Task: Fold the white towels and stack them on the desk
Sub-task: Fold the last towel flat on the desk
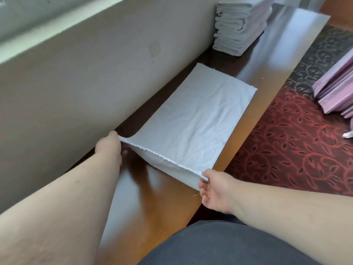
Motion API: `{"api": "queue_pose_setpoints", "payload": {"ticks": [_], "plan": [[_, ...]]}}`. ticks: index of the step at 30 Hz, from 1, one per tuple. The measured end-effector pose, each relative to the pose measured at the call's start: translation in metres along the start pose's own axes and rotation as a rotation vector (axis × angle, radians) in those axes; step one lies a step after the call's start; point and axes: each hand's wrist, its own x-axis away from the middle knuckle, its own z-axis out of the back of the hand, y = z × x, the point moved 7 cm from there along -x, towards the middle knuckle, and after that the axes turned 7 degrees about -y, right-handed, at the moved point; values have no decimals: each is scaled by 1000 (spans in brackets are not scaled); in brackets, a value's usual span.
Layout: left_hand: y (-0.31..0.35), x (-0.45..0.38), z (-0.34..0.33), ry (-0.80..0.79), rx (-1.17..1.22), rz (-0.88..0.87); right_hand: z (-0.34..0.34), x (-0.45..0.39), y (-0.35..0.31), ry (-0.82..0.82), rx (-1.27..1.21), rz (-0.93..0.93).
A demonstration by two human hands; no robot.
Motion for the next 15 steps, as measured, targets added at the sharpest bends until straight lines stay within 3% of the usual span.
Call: {"api": "queue_pose_setpoints", "payload": {"ticks": [9,15], "plan": [[81,37,-101,-109,-39,-117,58,36,-90,195,-111,316],[120,51,-199,-125,-70,-193,100,33,-165,178,-216,303]]}}
